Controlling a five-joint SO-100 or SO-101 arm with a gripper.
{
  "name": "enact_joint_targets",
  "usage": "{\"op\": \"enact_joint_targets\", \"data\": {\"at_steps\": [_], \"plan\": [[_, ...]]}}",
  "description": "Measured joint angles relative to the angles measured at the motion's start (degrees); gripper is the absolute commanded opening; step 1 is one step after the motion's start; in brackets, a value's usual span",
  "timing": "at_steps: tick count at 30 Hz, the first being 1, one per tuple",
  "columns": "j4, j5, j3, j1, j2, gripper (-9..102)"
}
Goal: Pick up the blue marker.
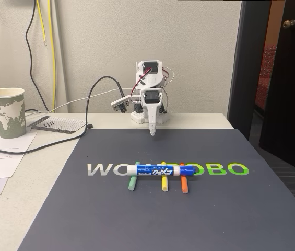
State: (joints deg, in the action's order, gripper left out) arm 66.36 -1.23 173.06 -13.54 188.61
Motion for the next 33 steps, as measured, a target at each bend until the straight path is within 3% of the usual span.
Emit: {"op": "enact_joint_targets", "data": {"at_steps": [24, 30, 33], "plan": [[-0.2, -0.1, 0.0, 0.5, 0.0, 0], [-4.2, 0.5, -2.2, 2.2, -1.2, 0], [-6.8, 0.9, -8.0, 3.3, -10.3, 0]]}}
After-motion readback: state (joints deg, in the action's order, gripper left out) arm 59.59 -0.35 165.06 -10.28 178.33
